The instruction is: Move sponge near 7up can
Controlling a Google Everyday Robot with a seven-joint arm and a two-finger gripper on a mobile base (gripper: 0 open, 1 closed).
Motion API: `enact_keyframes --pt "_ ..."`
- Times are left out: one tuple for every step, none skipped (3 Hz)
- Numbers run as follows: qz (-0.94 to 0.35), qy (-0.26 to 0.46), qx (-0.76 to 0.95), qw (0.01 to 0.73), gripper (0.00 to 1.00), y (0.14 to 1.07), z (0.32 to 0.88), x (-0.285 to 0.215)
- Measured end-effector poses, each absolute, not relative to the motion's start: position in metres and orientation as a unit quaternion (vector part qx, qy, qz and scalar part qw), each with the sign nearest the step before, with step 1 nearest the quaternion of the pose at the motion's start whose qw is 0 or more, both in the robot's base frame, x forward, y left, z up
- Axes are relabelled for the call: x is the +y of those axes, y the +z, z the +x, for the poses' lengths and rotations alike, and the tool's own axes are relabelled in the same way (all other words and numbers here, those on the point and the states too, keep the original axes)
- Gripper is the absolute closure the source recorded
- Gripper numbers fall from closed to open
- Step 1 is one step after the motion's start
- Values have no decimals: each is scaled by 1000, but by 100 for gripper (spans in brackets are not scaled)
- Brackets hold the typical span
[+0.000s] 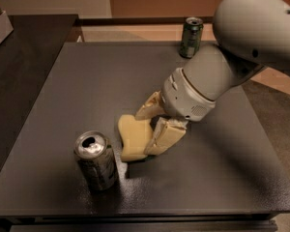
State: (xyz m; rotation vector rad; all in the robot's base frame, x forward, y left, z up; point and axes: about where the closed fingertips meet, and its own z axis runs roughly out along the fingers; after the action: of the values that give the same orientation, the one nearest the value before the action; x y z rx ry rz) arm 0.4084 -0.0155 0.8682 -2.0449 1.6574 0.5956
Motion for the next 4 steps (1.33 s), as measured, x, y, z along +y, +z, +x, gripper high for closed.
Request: enact_keyframes --pt "-742 217 595 220 59 864 402 -16" --pt "-743 216 594 219 36 865 401 -15" --pt "-745 216 593 219 13 865 401 -14" --pt "-746 215 592 219 0 866 400 -13"
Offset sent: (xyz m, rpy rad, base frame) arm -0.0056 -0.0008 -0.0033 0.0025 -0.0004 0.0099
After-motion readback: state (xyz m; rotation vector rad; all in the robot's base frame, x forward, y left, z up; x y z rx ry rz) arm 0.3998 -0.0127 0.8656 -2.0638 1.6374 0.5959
